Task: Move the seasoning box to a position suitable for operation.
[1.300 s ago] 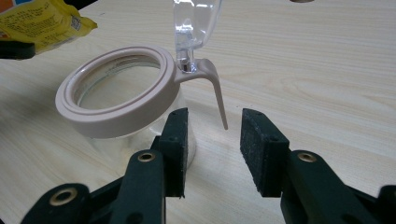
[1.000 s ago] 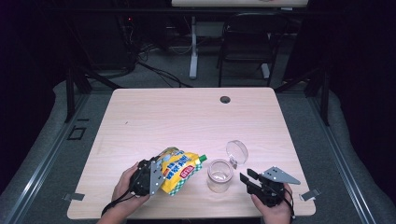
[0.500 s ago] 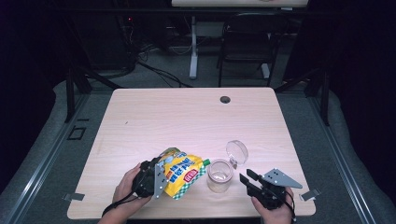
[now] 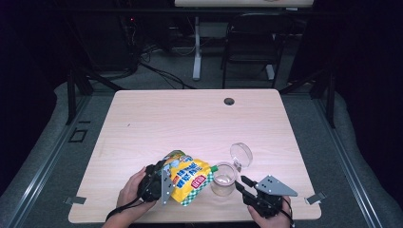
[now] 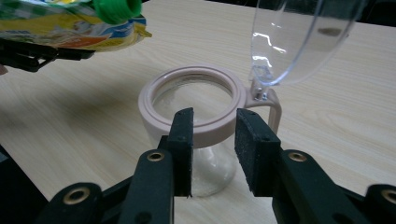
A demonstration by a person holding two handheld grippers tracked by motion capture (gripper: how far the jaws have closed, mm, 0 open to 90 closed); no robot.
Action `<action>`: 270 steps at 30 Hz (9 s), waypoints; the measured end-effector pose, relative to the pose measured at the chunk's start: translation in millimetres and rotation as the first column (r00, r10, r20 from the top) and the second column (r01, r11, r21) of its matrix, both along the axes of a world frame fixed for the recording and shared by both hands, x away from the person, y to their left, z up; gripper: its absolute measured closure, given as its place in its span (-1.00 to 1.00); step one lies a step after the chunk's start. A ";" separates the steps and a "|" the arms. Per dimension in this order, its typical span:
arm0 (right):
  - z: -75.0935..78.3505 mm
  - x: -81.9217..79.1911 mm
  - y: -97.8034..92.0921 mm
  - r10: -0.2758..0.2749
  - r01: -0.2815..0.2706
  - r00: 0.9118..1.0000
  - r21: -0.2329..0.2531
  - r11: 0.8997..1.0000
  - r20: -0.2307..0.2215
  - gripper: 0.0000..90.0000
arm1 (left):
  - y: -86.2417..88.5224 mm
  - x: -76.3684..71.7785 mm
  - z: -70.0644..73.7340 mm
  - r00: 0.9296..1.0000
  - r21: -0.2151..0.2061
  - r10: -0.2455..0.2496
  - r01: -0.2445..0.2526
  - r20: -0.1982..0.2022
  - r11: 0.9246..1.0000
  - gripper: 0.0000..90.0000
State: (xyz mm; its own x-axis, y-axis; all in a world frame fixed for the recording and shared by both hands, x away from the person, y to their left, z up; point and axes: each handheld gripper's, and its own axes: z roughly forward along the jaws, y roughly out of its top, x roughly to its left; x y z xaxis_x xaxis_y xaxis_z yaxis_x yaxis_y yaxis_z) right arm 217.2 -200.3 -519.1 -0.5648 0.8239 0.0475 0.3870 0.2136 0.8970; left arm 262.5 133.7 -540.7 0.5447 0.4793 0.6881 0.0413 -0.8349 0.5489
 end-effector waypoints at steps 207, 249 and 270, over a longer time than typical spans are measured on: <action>-2.1 3.2 54.7 0.105 -0.104 0.993 -0.029 0.994 0.052 0.48 | -39.5 -7.3 41.7 0.942 0.531 -0.104 -0.086 0.318 0.843 0.25; -4.4 10.5 55.8 0.095 -0.094 0.995 -0.014 0.995 0.027 0.59 | -40.5 -13.9 53.7 0.934 0.581 -0.131 -0.094 0.333 0.808 0.28; -6.2 11.5 56.0 0.086 -0.086 0.996 -0.008 0.996 0.016 0.59 | -43.4 -17.5 57.0 0.924 0.603 -0.160 -0.089 0.348 0.793 0.32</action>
